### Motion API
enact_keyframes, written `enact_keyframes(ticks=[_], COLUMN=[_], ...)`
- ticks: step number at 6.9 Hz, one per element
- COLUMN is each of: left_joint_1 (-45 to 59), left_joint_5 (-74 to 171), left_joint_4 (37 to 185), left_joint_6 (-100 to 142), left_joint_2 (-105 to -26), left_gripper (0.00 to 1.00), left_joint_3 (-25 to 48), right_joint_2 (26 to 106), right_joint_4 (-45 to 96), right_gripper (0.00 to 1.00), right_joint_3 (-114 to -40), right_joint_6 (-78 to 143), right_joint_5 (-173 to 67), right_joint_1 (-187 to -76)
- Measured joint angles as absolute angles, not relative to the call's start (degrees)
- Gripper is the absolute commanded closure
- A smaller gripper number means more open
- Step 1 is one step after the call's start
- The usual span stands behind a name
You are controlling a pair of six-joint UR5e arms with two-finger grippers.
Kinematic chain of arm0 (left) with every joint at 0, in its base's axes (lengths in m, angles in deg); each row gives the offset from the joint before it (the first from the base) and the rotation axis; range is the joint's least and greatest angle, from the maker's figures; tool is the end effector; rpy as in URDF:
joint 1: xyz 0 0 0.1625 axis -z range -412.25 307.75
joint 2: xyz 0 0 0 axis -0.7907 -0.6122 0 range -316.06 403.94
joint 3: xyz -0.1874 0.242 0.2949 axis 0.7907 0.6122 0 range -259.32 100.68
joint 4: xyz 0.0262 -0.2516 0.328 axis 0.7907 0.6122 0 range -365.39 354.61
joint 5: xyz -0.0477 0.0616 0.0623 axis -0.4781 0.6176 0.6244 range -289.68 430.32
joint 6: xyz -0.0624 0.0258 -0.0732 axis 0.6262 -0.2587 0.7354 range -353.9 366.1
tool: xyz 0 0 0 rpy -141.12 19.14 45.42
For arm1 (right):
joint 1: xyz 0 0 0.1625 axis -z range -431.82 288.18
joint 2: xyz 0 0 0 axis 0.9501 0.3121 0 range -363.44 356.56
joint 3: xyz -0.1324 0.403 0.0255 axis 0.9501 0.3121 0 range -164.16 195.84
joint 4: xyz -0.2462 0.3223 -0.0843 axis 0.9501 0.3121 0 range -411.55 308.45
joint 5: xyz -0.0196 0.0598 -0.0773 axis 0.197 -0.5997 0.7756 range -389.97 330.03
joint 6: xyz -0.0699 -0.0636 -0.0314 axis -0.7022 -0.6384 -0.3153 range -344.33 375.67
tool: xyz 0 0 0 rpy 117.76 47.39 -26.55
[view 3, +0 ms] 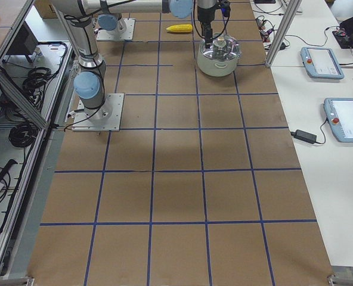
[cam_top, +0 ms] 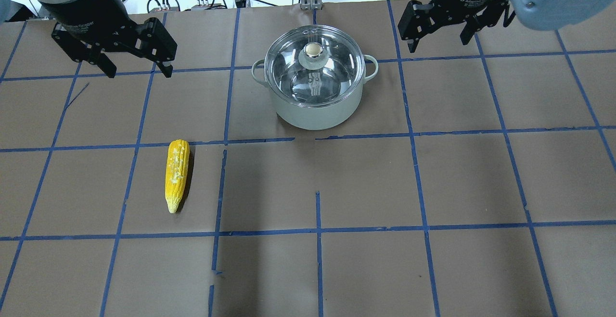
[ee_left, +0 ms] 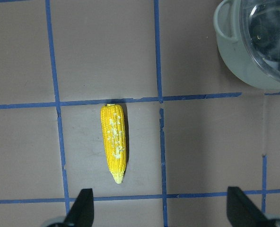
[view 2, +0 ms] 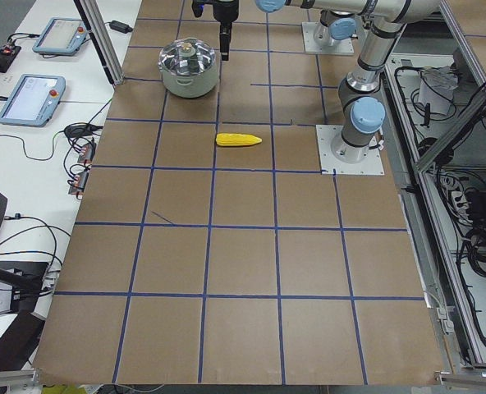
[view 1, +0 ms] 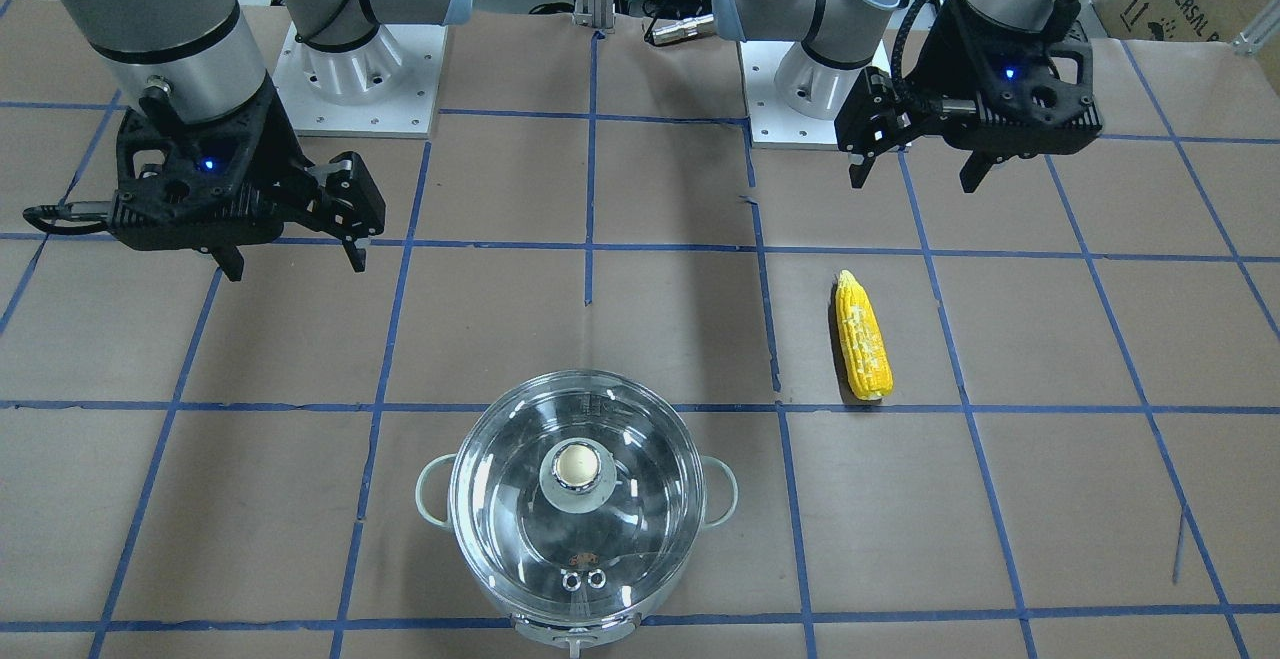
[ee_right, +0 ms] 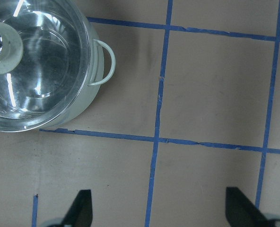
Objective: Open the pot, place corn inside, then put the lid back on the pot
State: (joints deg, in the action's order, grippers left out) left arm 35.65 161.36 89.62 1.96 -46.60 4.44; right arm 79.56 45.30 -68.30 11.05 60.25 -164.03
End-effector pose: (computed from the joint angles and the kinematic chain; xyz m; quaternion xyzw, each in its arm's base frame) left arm -0.1133 -0.4997 0.5282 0.0177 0.9998 -0.0056 0.0094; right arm 0.1542 -0.5474 0.4872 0.0594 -0.9970 0.0497 0.0029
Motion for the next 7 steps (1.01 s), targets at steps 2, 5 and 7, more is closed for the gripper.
enact_keyframes(ticks=[2, 5, 7], left_joint_1=[35.7, 35.6, 35.6], left_joint_5=[161.4, 161.5, 161.8], left_joint_4=[89.8, 89.9, 89.9], left_joint_6=[2.0, 2.0, 2.0], left_joint_2=[-46.6, -46.6, -46.6], left_gripper=[0.00, 0.00, 0.00], left_joint_3=[4.4, 4.5, 4.5], right_joint_2=[79.7, 79.9, 80.1], right_joint_4=[46.0, 42.0, 40.4], right_gripper=[0.01, 0.01, 0.01], right_joint_3=[-68.2, -67.8, -67.7], right_joint_6=[8.8, 7.8, 7.9], right_joint_5=[59.9, 59.5, 60.0], right_joint_1=[-162.1, -160.9, -160.9])
